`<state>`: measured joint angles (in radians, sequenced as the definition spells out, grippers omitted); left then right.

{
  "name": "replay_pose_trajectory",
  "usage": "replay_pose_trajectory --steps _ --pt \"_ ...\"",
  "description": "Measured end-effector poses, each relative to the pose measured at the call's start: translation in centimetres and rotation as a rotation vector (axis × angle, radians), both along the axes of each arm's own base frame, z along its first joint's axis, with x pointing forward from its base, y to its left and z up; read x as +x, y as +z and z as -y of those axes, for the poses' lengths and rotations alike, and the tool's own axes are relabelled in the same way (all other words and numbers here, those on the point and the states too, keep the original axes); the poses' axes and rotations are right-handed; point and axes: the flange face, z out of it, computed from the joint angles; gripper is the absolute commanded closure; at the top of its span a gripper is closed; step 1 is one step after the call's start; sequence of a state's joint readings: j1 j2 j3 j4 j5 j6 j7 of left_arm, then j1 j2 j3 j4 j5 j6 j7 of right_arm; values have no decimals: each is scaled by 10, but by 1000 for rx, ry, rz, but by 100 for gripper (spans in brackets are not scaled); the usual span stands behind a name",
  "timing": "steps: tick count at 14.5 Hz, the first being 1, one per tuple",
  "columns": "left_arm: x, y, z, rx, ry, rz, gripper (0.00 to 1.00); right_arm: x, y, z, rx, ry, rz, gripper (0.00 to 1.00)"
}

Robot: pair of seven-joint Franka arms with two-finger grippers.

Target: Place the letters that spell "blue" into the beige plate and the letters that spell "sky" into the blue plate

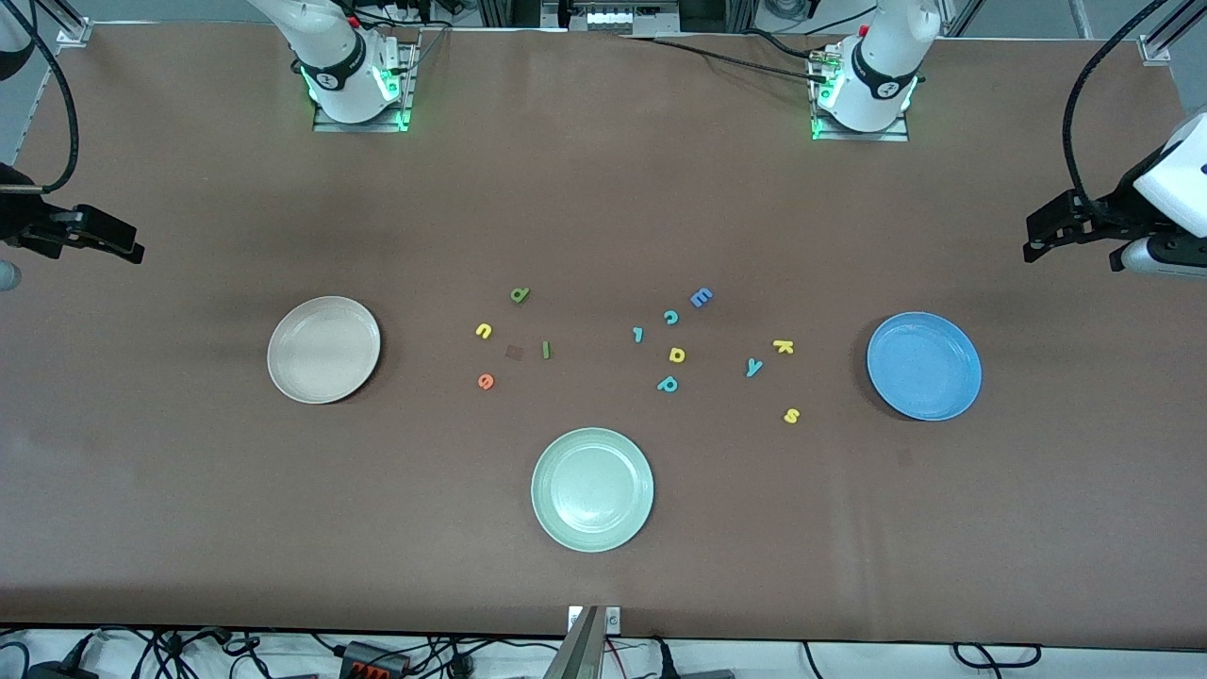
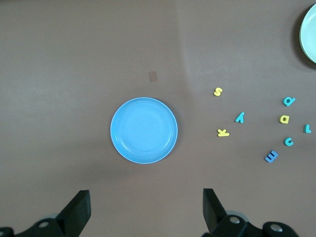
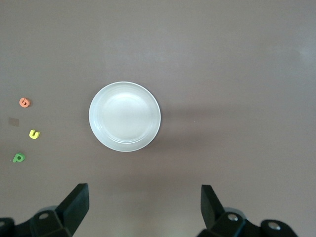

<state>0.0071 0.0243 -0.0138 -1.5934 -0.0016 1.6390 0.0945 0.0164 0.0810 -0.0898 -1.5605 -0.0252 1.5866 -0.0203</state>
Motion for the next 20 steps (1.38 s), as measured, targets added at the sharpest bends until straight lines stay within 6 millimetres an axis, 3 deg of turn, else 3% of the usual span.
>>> replay_pose_trajectory --steps 6,14,20 --pt "0 0 0 0 0 0 0 -4 5 3 0 -6 2 0" --pt "-4 -4 2 0 -4 -37 0 3 -16 2 1 -3 -38 0" --pt "-2 -43 22 4 -40 -196 0 6 -24 3 1 -4 -52 0"
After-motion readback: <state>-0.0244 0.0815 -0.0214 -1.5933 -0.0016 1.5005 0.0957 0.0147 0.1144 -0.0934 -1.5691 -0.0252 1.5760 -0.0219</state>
